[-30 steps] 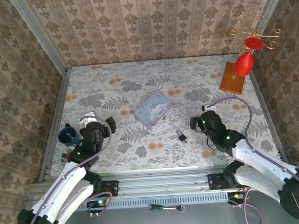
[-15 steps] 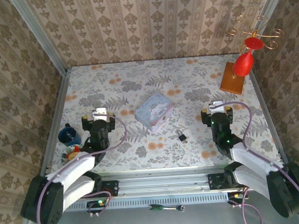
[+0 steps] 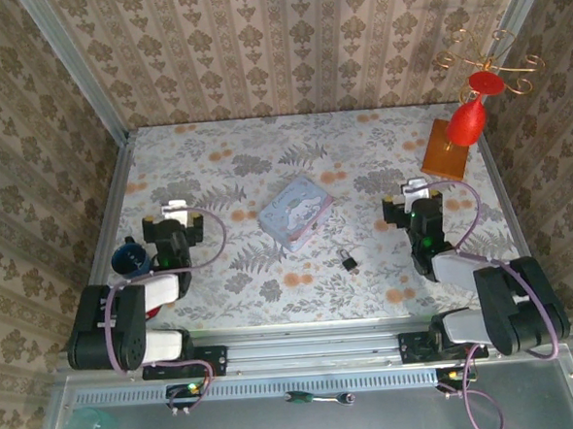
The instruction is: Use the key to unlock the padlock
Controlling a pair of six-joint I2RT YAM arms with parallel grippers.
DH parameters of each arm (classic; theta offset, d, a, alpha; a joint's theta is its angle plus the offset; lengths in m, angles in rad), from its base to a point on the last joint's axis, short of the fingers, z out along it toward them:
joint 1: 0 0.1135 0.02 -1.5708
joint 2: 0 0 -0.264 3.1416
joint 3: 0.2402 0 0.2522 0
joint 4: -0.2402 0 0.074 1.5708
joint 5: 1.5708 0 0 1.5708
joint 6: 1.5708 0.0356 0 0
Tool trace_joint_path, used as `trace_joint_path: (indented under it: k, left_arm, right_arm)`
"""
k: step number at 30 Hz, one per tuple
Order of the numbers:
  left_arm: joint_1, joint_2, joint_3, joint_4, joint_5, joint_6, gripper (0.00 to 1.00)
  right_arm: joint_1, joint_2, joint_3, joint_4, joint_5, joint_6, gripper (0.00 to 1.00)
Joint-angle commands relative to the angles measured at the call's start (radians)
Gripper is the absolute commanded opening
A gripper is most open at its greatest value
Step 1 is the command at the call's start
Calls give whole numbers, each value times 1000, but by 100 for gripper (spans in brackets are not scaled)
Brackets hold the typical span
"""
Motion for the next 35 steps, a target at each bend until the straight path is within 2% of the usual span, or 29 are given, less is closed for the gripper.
trace_joint_path:
  k: [1, 4, 5, 6, 8, 9, 10, 12, 14, 15, 35]
  left_arm:
    - [74, 29, 96, -67, 182, -63, 100]
    - [113, 49, 117, -75, 282, -93, 100]
    - [114, 53, 102, -42, 307, -110, 100]
    - [117, 92, 57, 88, 329, -113, 100]
    - [115, 242, -9, 376, 309, -108, 100]
    - [114, 238, -27, 399, 286, -108, 100]
    - [114, 185, -21, 288, 271, -136, 100]
    - [112, 230, 17, 301, 206, -134, 100]
    - [100, 201, 58, 170, 179, -150, 100]
    - [91, 221, 56, 215, 160, -126, 100]
    - [83, 216, 57, 209, 140, -125, 100]
  right_arm:
    - [-48, 104, 36, 119, -135, 53, 95]
    - [-82, 220, 52, 205, -180, 77, 96]
    - [-85, 214, 62, 171, -174, 86, 96]
    - [-95, 198, 82, 109, -193, 94, 96]
    - [-100, 207, 86, 115, -189, 101, 100]
    - [-100, 204, 87, 102, -189, 101, 100]
    - [-100, 210, 87, 115, -187, 100, 100]
    - [-100, 206, 87, 109, -185, 99, 100]
    - [-98, 204, 86, 109, -182, 98, 100]
    - [-97, 206, 86, 112, -183, 97, 100]
    - [-98, 205, 85, 113, -193, 95, 100]
